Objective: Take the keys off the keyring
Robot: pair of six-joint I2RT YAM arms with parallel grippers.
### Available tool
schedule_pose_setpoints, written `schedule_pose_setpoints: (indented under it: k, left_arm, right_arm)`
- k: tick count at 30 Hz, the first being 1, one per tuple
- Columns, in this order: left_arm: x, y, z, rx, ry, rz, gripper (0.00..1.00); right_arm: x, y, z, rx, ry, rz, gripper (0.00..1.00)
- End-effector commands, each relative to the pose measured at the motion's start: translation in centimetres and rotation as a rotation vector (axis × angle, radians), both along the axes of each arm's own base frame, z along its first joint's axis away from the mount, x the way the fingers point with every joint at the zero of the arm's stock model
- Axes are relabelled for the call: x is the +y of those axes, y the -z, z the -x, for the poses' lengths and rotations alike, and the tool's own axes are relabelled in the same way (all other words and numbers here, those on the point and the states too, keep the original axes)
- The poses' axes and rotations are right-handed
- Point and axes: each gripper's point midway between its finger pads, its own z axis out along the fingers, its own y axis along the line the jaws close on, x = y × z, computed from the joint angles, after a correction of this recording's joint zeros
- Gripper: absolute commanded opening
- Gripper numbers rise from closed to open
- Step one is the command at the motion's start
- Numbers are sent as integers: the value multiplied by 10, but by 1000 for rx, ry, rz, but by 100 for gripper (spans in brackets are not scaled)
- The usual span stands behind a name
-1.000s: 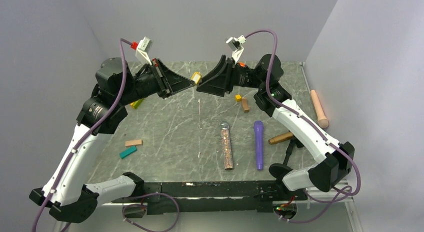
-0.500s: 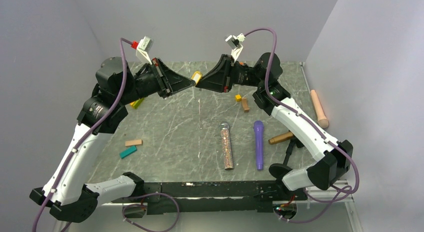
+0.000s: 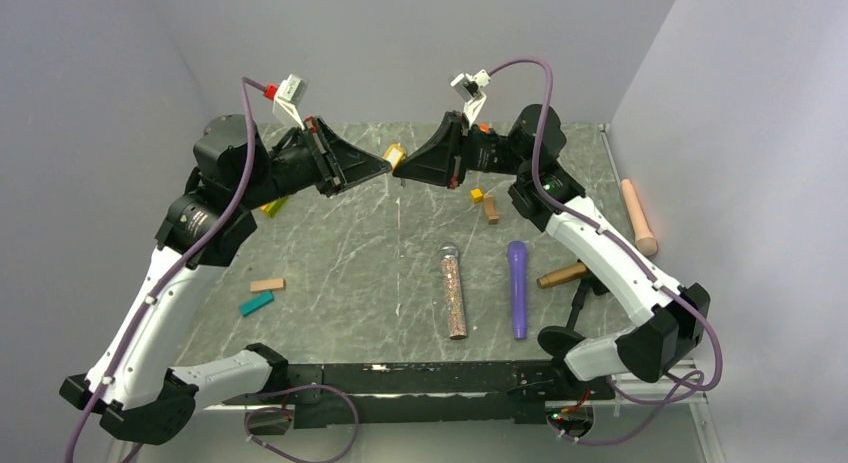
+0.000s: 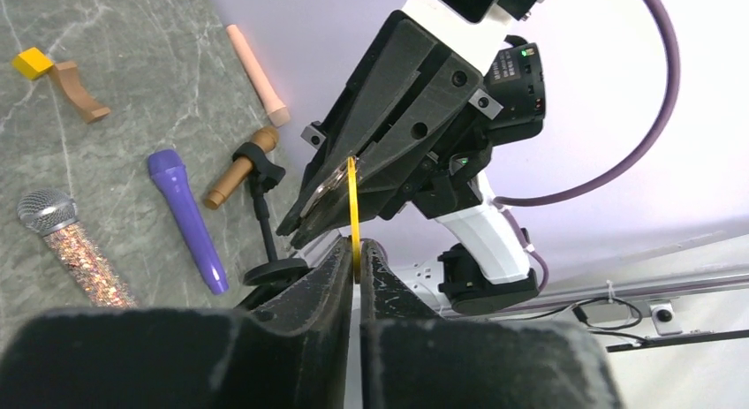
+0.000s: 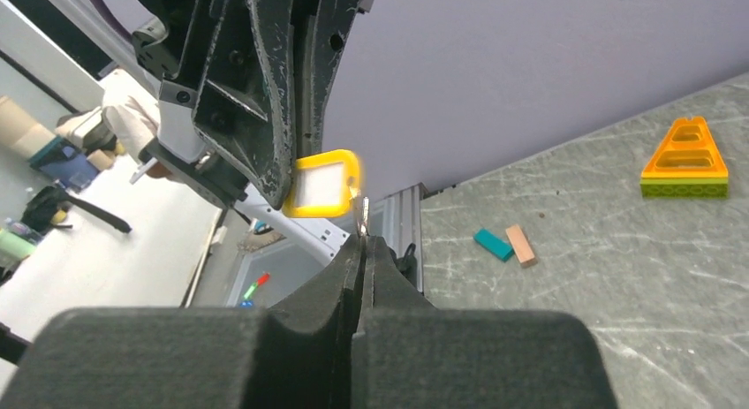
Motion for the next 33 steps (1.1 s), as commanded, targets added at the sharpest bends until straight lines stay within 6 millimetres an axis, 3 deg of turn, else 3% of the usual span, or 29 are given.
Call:
schedule_pose_setpoints:
  k: [1,5,7,10,15,18,21,26,31,33]
  left_arm:
    - [8,-5,3,-29,-27,13,18]
    - [14,7,4,-11,-40,-15,51]
    - [19,10,5,-18,-51,-35,62]
    - [29,10,4,-38,-81,-71,69]
    - [29,10,5,-114,-16,-127,68]
    - [19,29,6,-111,96,-192,64]
    - [14,51,6,-79,163,-243,60]
    - [20,73,1,-60,118,-283,64]
    - [29,109,-10,51,59,-378,61]
    - [29,119,-10,73,71,-397,60]
  right_arm:
    - [-11,-20,17,-81,3,7,0]
    - [-19,-13,25,-91,19,59,0]
    - [-23,-4,29,-67,18,94,0]
    - [-28,5,39,-42,5,124,0]
    - [-34,18,54,39,-30,182,0]
    - [-37,35,50,161,12,278,0]
    - [-38,68,47,392,39,417,0]
    - [-47,139,47,787,117,678,0]
    - [-72,209,56,991,211,954,0]
    - [-79,222,64,1028,190,1022,0]
